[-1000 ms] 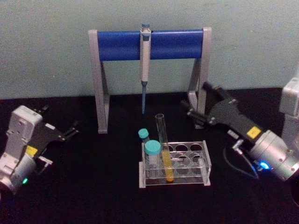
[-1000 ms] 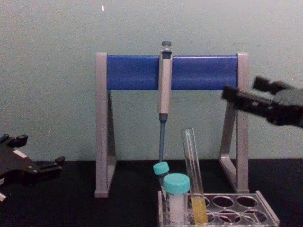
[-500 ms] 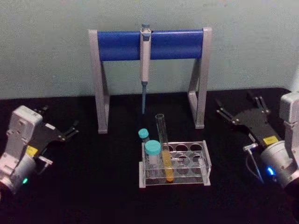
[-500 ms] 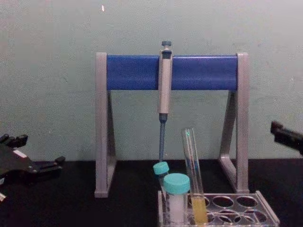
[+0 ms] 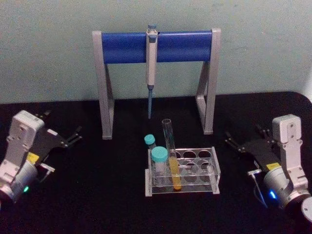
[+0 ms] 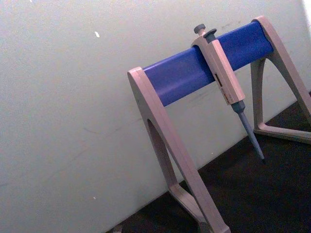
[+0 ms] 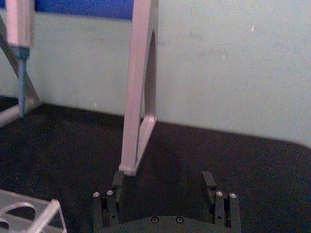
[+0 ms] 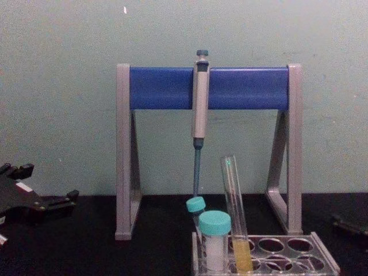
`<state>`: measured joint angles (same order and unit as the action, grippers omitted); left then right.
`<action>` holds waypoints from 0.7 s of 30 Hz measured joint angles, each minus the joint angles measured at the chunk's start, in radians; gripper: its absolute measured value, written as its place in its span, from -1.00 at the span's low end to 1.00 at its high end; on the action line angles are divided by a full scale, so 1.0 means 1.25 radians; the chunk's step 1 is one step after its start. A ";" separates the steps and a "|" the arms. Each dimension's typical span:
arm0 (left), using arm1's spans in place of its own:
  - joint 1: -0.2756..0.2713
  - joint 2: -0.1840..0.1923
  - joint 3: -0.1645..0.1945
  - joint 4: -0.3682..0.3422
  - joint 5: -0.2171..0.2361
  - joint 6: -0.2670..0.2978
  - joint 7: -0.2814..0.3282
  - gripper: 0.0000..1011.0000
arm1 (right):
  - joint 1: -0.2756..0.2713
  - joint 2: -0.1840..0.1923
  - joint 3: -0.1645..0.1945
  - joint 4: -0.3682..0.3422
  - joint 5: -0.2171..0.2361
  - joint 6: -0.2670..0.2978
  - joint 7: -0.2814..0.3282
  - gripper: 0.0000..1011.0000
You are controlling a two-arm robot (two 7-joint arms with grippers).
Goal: Pick up the test tube from the test tube rack, shake it, then place it back into the test tube rack.
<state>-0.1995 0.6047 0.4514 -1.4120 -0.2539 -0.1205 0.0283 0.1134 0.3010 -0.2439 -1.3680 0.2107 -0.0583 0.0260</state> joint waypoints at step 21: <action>0.000 0.000 0.000 0.000 0.000 0.000 0.000 0.98 | 0.013 -0.017 0.007 0.043 -0.008 0.010 0.015 0.98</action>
<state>-0.1995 0.6047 0.4514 -1.4120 -0.2539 -0.1205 0.0283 0.1291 0.2795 -0.2356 -1.3137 0.2003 -0.0453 0.0445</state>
